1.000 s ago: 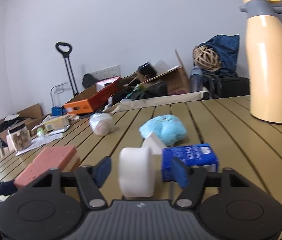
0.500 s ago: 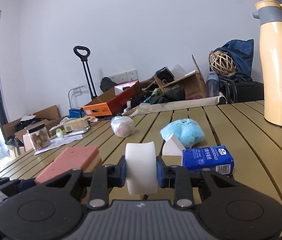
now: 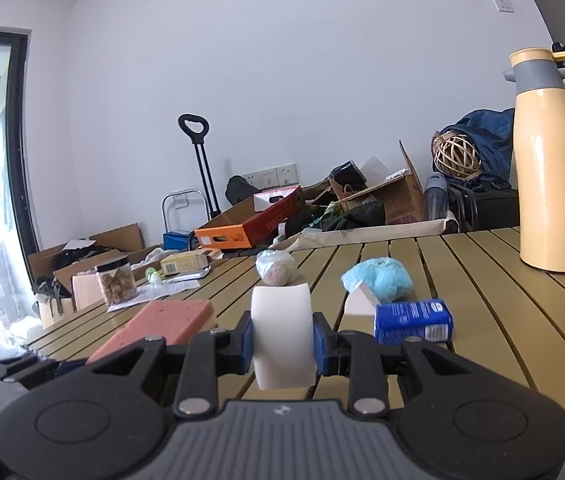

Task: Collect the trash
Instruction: 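Close the right tool on the white tape roll while the left tool holds the sponge, then carry the sponge and tape roll with both tools toward the black bin, then lower the tape roll into the bin and open the right tool, then move the left tool over the bin and open it to drop the sponge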

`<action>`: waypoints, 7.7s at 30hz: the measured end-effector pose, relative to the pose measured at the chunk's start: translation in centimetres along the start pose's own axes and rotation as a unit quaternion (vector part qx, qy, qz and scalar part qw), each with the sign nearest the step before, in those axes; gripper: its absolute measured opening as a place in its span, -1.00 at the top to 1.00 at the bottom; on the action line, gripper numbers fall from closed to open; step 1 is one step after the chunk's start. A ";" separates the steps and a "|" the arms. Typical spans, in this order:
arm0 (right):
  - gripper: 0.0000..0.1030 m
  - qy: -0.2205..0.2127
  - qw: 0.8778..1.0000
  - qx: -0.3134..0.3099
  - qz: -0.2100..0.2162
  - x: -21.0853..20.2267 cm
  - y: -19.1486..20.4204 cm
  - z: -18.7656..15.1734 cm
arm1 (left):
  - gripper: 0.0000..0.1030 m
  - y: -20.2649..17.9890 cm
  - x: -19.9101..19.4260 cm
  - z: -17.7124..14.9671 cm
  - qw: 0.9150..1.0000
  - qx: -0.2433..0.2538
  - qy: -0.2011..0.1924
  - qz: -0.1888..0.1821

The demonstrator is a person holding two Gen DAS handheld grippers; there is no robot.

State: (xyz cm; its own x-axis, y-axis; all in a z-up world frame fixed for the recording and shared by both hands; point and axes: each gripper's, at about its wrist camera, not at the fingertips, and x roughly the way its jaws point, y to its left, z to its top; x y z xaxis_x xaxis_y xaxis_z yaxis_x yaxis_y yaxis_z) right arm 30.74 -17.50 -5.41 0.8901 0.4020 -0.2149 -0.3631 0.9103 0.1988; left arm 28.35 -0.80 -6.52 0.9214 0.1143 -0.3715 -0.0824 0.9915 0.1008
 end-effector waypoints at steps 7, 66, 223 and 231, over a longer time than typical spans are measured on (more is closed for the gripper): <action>0.45 0.009 1.000 -0.024 -0.001 -3.6 1.1 -1.6 | -0.37 0.5 -3.6 -2.1 1.000 0.018 0.000 -0.003; 0.46 0.357 0.929 0.036 -0.089 -6.2 -0.3 -16.3 | -0.37 2.1 -3.4 -14.2 0.950 -0.009 0.313 -0.008; -1.00 0.321 0.915 0.092 -0.229 2.2 -12.9 -11.2 | -0.37 -9.7 12.0 -12.1 0.938 0.004 0.340 -0.059; -1.00 0.330 0.911 0.096 -0.228 2.7 -12.6 -11.8 | -0.37 -9.7 12.2 -13.1 0.937 0.016 0.346 -0.052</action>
State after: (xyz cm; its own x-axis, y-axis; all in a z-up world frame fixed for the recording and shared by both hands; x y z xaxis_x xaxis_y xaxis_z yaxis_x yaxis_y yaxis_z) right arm 34.46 -26.74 -19.76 0.5539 0.0169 -0.8324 0.1137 0.9889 0.0957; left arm 35.40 -8.20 -24.17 0.4559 0.0424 -0.8890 0.0157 0.9983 0.0556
